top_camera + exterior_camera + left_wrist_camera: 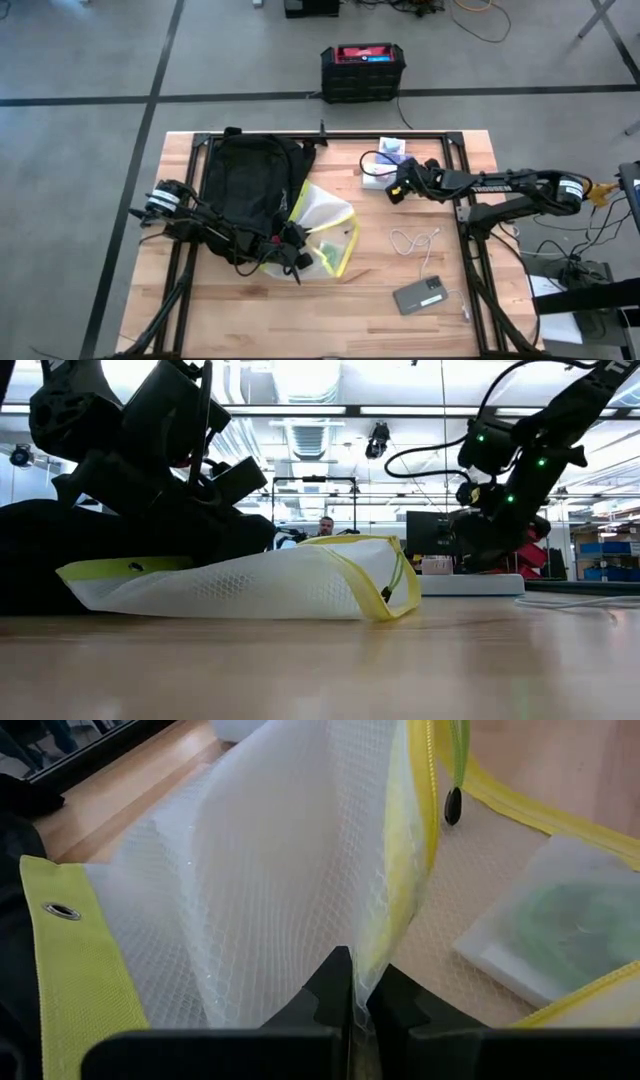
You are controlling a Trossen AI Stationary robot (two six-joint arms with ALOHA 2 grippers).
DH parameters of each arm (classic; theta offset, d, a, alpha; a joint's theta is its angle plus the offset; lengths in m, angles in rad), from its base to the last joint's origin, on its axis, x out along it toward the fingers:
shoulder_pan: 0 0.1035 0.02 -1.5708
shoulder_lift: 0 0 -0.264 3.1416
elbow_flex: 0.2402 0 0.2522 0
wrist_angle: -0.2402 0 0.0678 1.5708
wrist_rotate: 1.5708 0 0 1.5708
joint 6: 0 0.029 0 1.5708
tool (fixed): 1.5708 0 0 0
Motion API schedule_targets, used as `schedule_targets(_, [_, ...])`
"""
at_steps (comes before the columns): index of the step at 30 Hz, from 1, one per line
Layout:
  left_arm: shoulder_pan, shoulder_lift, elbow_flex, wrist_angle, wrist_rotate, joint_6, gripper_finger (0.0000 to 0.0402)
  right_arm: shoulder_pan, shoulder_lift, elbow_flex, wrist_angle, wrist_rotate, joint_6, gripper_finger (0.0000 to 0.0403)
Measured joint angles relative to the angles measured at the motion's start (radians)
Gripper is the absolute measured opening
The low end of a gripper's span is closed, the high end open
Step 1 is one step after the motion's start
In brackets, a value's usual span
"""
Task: Unpack backpack
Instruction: Remove the black charger adapter from the white zip bag, then remove the green earphones from the white zip bag
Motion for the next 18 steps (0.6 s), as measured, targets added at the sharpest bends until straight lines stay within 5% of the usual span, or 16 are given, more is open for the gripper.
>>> schedule_targets(5, [0.000,0.000,0.000,-0.002,0.000,-0.001,0.0000,-0.001,-0.005,0.030,-0.018,0.000,-0.032,0.0292])
schedule_targets(10, [-0.001,0.000,0.000,-0.005,0.000,0.002,0.0000,0.059,-0.044,0.129,-0.138,-0.006,-0.085,0.0320])
schedule_targets(18, [-0.023,-0.004,0.011,-0.004,0.026,0.119,0.0000,0.483,-0.036,0.140,0.179,-0.246,-0.237,0.0301])
